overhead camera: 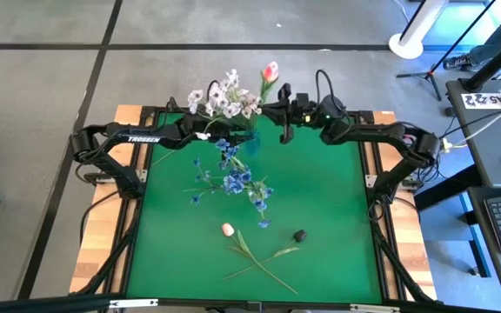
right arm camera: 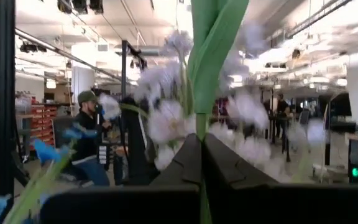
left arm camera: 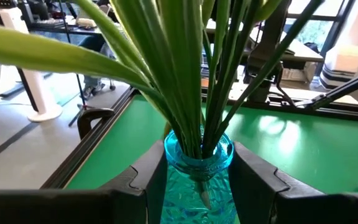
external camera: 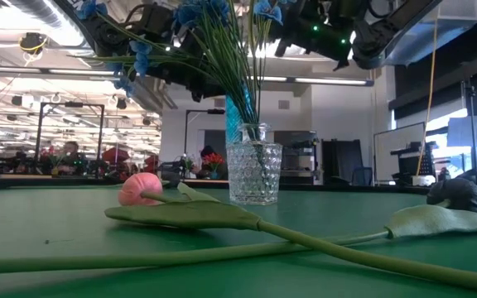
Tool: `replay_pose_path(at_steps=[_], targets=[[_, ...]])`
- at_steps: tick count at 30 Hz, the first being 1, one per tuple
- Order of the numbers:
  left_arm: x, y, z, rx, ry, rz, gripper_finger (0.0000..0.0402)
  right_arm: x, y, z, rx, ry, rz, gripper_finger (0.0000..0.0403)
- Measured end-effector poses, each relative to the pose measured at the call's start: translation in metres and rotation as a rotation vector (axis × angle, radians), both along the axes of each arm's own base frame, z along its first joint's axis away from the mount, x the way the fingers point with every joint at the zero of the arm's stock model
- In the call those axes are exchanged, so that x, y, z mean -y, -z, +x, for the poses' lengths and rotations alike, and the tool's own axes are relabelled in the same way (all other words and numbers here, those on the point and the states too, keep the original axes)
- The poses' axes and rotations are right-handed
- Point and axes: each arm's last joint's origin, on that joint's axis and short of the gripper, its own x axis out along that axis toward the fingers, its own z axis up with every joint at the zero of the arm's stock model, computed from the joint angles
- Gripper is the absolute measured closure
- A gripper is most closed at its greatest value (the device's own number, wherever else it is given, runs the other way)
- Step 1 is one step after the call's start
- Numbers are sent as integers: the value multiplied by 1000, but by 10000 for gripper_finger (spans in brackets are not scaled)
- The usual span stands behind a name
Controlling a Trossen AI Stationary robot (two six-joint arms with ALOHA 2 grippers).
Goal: Sort flowers into vase by color
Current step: Put the top right pink flower into the blue vase
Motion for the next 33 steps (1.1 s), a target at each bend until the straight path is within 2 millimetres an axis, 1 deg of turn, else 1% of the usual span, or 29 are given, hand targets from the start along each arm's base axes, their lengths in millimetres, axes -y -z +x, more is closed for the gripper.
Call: replay_pose_path(at_steps=[4, 9, 12, 17, 22, 26, 33], targets=[[0, 2, 0, -17, -1, -10, 264, -2, -12, -4, 41, -7, -23, 403], [0, 2, 0, -22, -1, -14, 264, -4, -23, -2, 54, -80, -10, 403], [0, 2, 0, -22, -1, -14, 264, -9, -20, 2, 23, -68, -19, 403], [1, 2, 0, -22, 1, -13, 264, -6, -11, 6, -43, -31, -14, 403], [1, 4, 0, -33, 8, -17, 264, -4, -4, 7, -70, 9, -27, 403], [1, 4, 0, -32, 12, -14, 264, -4, -6, 7, -51, 20, -36, 403], [1, 3, 0, -31, 11, -14, 264, -5, -17, 6, -37, -7, -53, 403]])
